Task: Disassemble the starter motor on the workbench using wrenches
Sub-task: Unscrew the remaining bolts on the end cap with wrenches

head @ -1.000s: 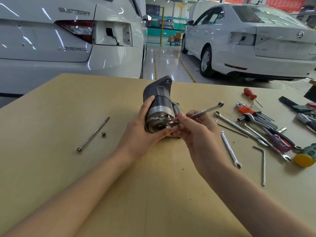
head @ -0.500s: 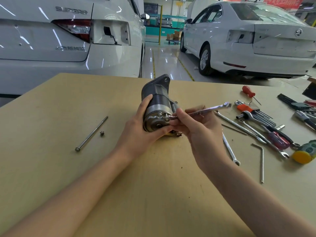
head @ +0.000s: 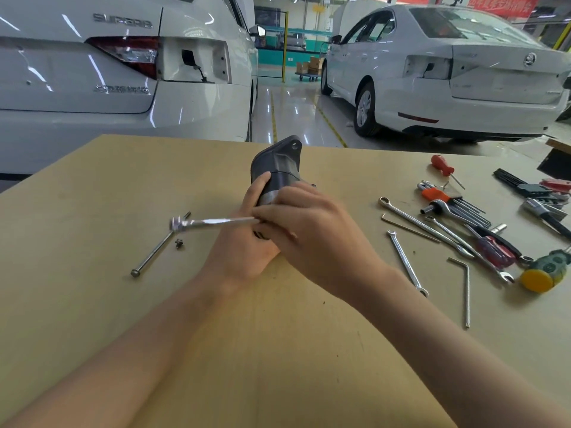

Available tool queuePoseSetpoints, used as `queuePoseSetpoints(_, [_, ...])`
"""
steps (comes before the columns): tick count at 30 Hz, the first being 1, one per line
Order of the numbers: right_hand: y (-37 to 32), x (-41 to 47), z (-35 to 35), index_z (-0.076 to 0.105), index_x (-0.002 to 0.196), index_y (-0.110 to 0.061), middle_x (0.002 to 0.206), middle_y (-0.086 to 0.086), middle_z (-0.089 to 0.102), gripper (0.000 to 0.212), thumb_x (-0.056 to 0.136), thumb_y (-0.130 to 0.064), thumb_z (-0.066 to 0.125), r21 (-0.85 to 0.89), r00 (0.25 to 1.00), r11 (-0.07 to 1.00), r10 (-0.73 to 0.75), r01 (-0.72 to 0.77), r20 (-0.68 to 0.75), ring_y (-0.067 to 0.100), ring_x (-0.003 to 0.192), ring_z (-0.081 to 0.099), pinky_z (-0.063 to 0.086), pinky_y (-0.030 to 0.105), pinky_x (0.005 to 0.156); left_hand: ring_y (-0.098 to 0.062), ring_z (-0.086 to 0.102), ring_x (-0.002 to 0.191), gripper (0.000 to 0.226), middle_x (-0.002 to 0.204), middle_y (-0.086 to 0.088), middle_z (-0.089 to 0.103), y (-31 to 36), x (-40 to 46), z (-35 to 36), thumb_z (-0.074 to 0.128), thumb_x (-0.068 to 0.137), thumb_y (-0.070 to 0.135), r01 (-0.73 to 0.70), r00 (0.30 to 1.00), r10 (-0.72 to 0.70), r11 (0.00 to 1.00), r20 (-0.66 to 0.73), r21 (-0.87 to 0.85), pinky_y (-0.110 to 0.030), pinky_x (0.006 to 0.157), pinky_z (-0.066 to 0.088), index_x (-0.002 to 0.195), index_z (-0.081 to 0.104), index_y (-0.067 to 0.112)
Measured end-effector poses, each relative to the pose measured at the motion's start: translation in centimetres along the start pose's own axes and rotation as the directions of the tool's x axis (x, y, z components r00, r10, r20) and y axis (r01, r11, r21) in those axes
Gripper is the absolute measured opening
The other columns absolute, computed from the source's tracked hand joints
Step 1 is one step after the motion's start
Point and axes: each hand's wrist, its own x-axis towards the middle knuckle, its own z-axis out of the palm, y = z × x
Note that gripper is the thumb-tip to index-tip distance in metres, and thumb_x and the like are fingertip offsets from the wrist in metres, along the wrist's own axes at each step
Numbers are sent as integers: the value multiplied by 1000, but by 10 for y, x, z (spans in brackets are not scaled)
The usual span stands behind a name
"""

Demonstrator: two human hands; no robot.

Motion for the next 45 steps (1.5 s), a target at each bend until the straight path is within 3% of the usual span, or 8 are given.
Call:
queuePoseSetpoints(2, [0, -7, -4, 72, 86, -5, 75, 5, 67, 5, 82, -2, 70, 352, 949, 925, 228, -141, -217, 12, 68, 57, 46, 20, 67, 26, 54, 86, 94, 95, 38, 56, 4, -2, 0, 70, 66, 45, 18, 1000, -19, 996, -13, -88, 5, 72, 36, 149, 27, 34])
queuePoseSetpoints(5, [1, -14, -8, 64, 86, -5, 73, 14, 66, 4, 87, -1, 64, 800, 762, 515, 637, -308, -117, 11, 58, 59, 49, 21, 58, 20, 56, 93, 96, 106, 29, 59, 5, -3, -1, 81, 64, 44, 43, 999, -46, 992, -24, -119, 4, 75, 37, 145, 30, 43])
queuePoseSetpoints(9, [9, -20, -9, 60, 86, -3, 74, 14, 65, 9, 93, -2, 54, 935, 520, -73, 815, -346, 256, 13, 54, 55, 48, 23, 54, 16, 57, 98, 99, 115, 22, 58, 7, -3, -2, 77, 59, 57, 54, 998, -55, 991, -6, -121, 2, 76, 40, 145, 28, 46])
queuePoseSetpoints(12, [12, -20, -6, 58, 84, -3, 72, 10, 65, 11, 94, -4, 54, 932, 488, -246, 799, -268, 351, 11, 52, 55, 48, 21, 52, 16, 57, 97, 100, 111, 23, 58, 9, -3, -3, 75, 57, 58, 51, 999, -53, 991, -9, -123, 1, 76, 40, 145, 29, 43])
queuePoseSetpoints(19, [15, -20, -7, 61, 84, -6, 71, 9, 66, 5, 88, -6, 59, 915, 532, -354, 746, -192, 400, 8, 46, 51, 44, 18, 45, 17, 57, 95, 96, 107, 27, 58, 5, -3, -1, 83, 65, 42, 49, 999, -51, 992, -19, -116, 2, 77, 39, 145, 30, 42])
queuePoseSetpoints(31, [10, -19, -3, 60, 93, -3, 69, 9, 68, 7, 87, -7, 57, 892, 541, -408, 713, -196, 445, 10, 49, 60, 49, 18, 48, 15, 58, 94, 96, 109, 25, 60, 4, -3, -1, 83, 66, 44, 35, 999, -37, 992, -19, -119, 2, 76, 39, 146, 31, 40])
queuePoseSetpoints(36, [9, -20, -1, 62, 91, -3, 73, 12, 70, 17, 75, -10, 63, 887, 558, -437, 704, -149, 440, 12, 56, 64, 53, 20, 53, 12, 60, 95, 99, 108, 24, 62, 6, -4, -1, 77, 60, 54, 30, 999, -32, 988, -10, -154, -2, 79, 42, 146, 31, 40])
queuePoseSetpoints(45, [9, -21, 1, 64, 94, -2, 78, 12, 72, 18, 78, -10, 63, 887, 557, -448, 710, -116, 431, 14, 62, 69, 56, 21, 56, 10, 60, 97, 99, 113, 21, 61, 7, -3, -2, 72, 58, 62, 24, 1000, -26, 989, -11, -143, -2, 79, 42, 145, 30, 42])
